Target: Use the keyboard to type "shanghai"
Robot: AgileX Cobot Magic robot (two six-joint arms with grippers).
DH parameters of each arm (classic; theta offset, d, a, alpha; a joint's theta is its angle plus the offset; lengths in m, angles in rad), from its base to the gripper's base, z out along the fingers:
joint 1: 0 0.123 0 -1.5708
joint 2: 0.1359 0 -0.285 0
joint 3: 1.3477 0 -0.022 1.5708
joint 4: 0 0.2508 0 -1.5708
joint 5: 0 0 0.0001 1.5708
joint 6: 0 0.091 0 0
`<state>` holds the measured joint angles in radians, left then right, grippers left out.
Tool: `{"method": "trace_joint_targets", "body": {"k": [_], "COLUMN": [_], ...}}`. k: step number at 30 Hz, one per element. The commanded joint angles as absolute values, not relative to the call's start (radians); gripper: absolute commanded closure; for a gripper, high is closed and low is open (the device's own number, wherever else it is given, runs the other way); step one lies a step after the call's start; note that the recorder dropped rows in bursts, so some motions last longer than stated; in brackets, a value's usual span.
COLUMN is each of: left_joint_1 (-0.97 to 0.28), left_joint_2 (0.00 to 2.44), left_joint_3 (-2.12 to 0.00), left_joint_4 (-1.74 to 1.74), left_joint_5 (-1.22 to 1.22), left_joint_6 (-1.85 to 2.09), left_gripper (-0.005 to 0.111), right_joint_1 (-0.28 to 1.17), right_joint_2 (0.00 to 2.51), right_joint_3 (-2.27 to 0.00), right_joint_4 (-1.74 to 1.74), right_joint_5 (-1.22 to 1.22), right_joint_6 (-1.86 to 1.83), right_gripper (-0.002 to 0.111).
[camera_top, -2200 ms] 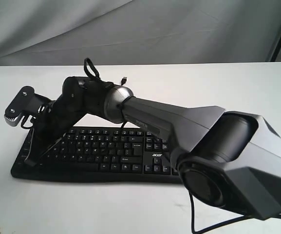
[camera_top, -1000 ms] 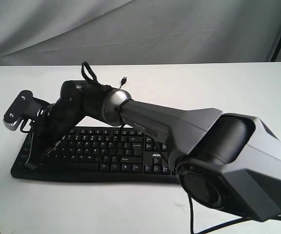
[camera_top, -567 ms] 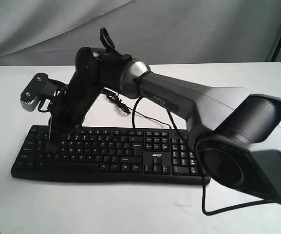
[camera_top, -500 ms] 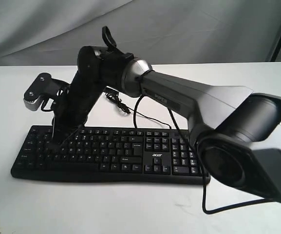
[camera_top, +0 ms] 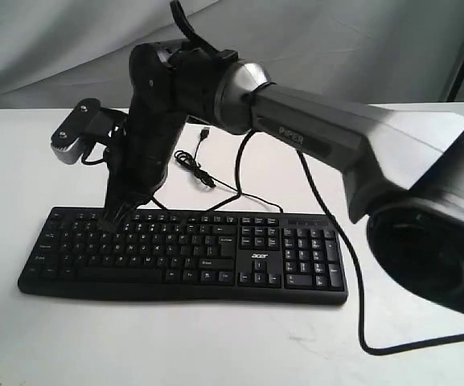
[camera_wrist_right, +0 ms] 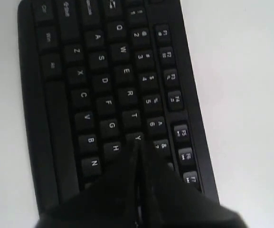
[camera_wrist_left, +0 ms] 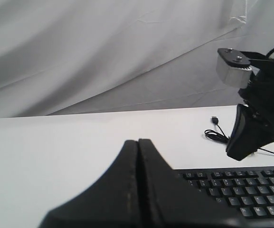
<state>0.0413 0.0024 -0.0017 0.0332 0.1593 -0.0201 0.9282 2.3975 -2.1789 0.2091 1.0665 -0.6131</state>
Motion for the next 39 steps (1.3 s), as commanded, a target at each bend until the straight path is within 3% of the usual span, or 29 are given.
{"method": "trace_joint_targets", "body": {"k": [1,5,10,16,39], "left_joint_1": [0.035,0.035,0.035,0.035,0.035], "left_joint_2": [0.000,0.000,0.000,0.000,0.000], "left_joint_3": [0.000,0.000,0.000,0.000,0.000], "left_joint_4": [0.033,0.033,0.033,0.033,0.033], "left_joint_5": [0.153,0.153,0.153,0.153,0.153], "left_joint_6": [-0.023,-0.023,-0.023,-0.023,-0.023], "left_gripper": [0.107,0.107,0.107,0.107,0.107], "right_joint_1": [0.928,0.928,0.930,0.932,0.932], "right_joint_2": [2.279,2.184,2.174,2.227,2.241], "right_joint_3": [-1.944,-1.707,-1.612,-1.605,-1.601], "right_joint_4": [0.244,0.325,0.449,0.667,0.567], "right_joint_5": [0.867,0.660,0.567,0.503,0.531], "right_joint_6": [-0.629,-0.677,-0.782,-0.968,-0.905], "right_gripper": [0.108,0.108,0.108,0.108,0.108]}}
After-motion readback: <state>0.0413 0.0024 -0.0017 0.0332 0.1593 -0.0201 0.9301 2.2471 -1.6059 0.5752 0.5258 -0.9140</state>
